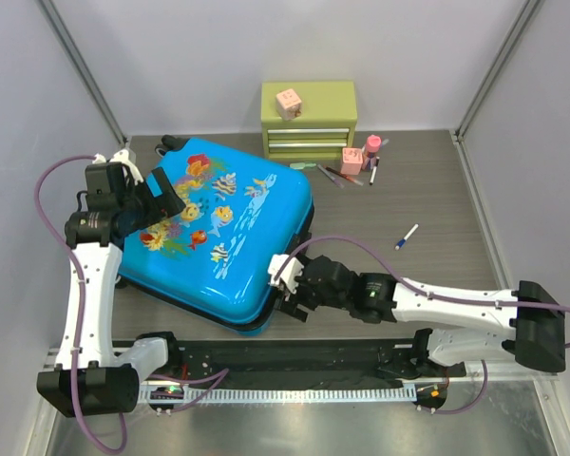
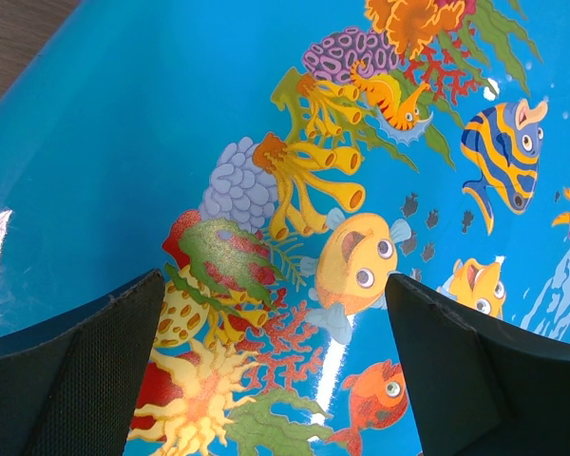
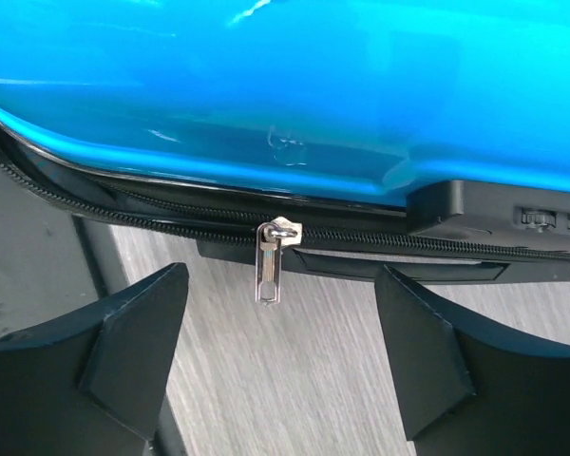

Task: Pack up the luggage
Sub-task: Zip the luggage at the center of the board.

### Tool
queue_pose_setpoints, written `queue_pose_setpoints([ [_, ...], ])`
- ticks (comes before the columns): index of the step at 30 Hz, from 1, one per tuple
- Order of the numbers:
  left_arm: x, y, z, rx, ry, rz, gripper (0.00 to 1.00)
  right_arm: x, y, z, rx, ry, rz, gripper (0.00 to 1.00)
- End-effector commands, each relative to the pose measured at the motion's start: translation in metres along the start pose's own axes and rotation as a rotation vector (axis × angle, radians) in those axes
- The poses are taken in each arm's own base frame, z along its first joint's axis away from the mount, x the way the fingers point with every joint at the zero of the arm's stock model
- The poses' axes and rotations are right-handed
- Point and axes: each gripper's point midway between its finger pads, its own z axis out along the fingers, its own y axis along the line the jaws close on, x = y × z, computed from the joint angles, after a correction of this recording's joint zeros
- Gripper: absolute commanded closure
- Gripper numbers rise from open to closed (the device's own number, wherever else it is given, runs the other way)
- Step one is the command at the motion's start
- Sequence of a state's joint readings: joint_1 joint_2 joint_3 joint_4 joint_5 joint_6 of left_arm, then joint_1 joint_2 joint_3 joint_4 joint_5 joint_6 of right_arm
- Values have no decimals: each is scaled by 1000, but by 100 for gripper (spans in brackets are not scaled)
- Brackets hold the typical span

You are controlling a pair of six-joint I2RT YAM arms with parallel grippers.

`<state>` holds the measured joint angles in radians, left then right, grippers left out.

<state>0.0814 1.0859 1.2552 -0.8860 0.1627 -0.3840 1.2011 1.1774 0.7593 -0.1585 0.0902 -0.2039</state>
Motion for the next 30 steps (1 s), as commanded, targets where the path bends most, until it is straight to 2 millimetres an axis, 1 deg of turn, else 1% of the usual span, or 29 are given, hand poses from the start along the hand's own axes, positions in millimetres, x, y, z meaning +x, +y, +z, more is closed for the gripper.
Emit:
queue_pose_setpoints([
  [1,18,5,4,-8,66,2,0,-24,-13,2,110,-50,-36,18],
  [3,16,4,3,-6,60,4,0,-24,-15,4,134,-42,-37,21],
  [4,17,5,4,-9,64,4,0,-18,-17,8,163,-12,-39,24],
  [6,16,4,3,-8,64,5,0,-17,-20,10,193,4,-39,27],
  [8,15,4,3,-7,62,5,0,-15,-23,11,223,8,-23,33],
  [9,15,4,2,-8,61,7,0,-18,-24,12,233,-6,-12,35],
  [10,14,4,2,-8,61,7,0,-17,-26,12,244,-5,-11,39],
  [12,12,3,0,-6,55,8,0,-14,-28,15,262,17,-7,44],
  [13,12,2,-1,-6,55,8,0,-12,-28,17,267,26,-8,50],
  [16,8,1,-3,-4,45,12,0,-13,-32,17,291,23,8,58],
  [18,8,1,-4,-5,43,12,0,-16,-30,17,277,11,12,61],
  [22,11,3,-1,-10,52,10,0,-17,-24,14,243,1,12,71],
  [23,12,4,0,-11,57,9,0,-15,-24,14,239,5,13,73],
  [25,13,4,0,-10,57,9,0,-18,-20,9,212,-12,15,79],
  [26,15,4,0,-10,59,9,0,-16,-18,8,199,-11,12,82],
  [27,15,5,0,-10,59,11,0,-18,-15,6,177,-17,12,88],
  [29,17,5,2,-12,64,10,0,-18,-12,1,158,-24,8,92],
  [30,17,5,2,-11,65,9,0,-16,-8,-1,132,-17,6,96],
])
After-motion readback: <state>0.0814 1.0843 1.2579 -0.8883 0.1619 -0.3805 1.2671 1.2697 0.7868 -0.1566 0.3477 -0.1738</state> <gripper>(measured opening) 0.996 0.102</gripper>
